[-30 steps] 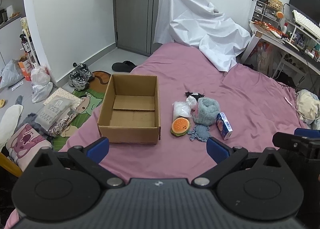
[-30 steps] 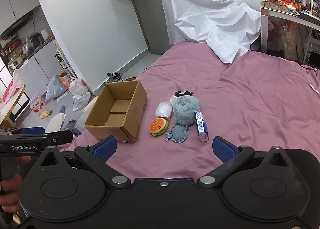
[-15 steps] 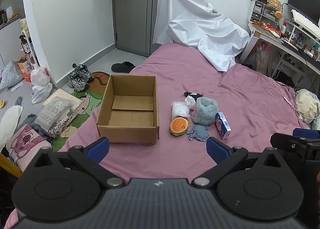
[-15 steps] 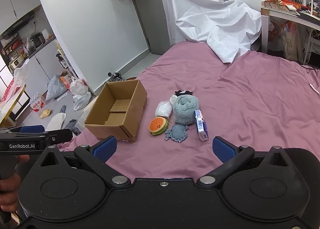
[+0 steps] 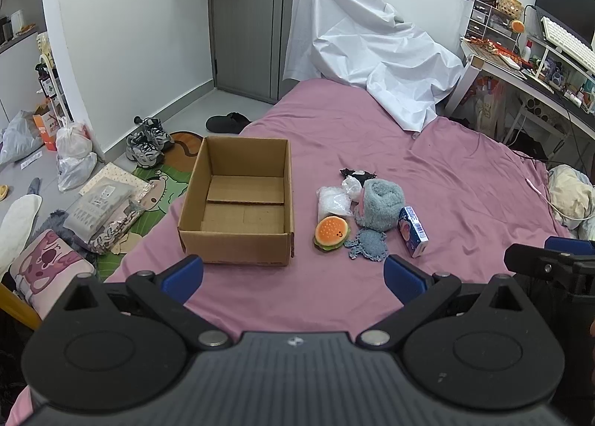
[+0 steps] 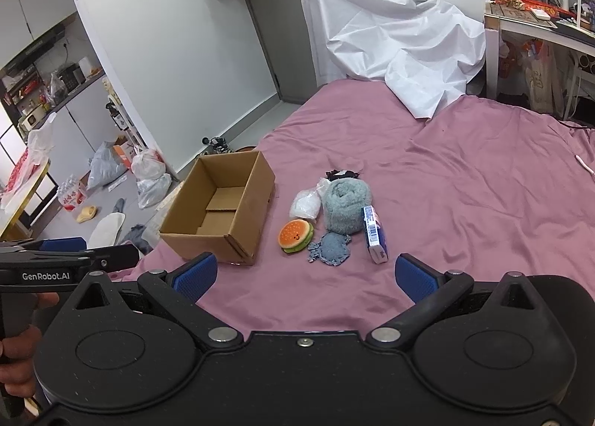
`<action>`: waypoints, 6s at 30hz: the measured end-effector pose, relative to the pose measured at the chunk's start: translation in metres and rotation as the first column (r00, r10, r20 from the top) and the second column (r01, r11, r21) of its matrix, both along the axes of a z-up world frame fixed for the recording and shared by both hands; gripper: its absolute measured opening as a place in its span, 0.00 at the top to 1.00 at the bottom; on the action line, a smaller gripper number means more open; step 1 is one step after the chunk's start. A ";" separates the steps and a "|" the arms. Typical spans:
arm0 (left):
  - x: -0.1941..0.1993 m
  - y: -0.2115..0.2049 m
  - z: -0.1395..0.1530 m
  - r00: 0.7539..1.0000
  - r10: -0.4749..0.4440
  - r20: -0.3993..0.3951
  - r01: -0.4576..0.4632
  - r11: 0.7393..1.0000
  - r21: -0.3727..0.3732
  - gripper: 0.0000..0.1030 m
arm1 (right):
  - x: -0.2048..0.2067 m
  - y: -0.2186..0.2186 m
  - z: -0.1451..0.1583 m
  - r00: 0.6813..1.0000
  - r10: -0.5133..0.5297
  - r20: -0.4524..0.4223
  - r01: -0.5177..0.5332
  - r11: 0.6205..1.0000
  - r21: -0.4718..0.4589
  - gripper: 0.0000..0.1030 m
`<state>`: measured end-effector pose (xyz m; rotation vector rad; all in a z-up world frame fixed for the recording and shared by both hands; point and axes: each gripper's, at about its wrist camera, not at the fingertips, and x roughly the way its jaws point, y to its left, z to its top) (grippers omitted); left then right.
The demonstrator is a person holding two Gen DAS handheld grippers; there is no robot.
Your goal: Organize soft objects
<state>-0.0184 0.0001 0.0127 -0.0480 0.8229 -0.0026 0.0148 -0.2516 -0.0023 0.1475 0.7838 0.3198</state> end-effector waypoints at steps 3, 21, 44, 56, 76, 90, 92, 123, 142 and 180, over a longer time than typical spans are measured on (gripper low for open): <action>0.000 0.000 -0.001 1.000 0.000 0.001 0.000 1.000 -0.001 0.00 | 0.000 0.000 0.000 1.000 0.000 -0.001 0.000 1.000 -0.001 0.00; -0.002 0.002 -0.003 1.000 0.018 -0.010 -0.018 1.000 -0.016 0.00 | -0.001 0.002 -0.001 1.000 -0.001 -0.002 0.001 1.000 -0.010 0.00; 0.042 -0.029 -0.026 0.999 -0.018 -0.051 0.017 0.999 -0.032 0.01 | 0.030 -0.025 -0.029 0.997 -0.056 -0.045 0.057 0.998 0.025 0.01; 0.073 -0.052 -0.050 0.994 -0.057 -0.089 0.054 0.998 -0.036 0.03 | 0.062 -0.036 -0.051 0.993 -0.059 -0.103 0.064 0.997 0.040 0.22; 0.140 -0.072 -0.105 0.976 -0.053 -0.211 0.030 0.993 -0.111 0.21 | 0.125 -0.046 -0.101 0.965 -0.055 -0.258 0.082 0.992 0.099 0.46; 0.189 -0.073 -0.164 0.942 -0.026 -0.333 -0.032 0.985 -0.167 0.34 | 0.160 -0.040 -0.144 0.937 -0.037 -0.348 0.094 0.984 0.149 0.60; 0.193 -0.072 -0.170 0.938 -0.019 -0.346 -0.044 0.984 -0.175 0.35 | 0.163 -0.040 -0.147 0.934 -0.035 -0.356 0.092 0.985 0.144 0.62; 0.232 -0.103 -0.223 0.903 -0.012 -0.430 -0.106 0.963 -0.249 0.74 | 0.185 -0.073 -0.176 0.899 -0.093 -0.427 0.214 0.946 0.244 0.62; 0.211 -0.085 -0.198 0.925 -0.005 -0.380 -0.107 0.956 -0.273 0.75 | 0.188 -0.043 -0.173 0.934 -0.109 -0.339 0.132 0.990 0.046 0.80; 0.137 -0.050 -0.097 0.987 0.045 -0.152 -0.065 0.989 -0.129 0.74 | 0.134 -0.019 -0.100 0.997 0.007 -0.075 0.004 0.988 0.152 0.80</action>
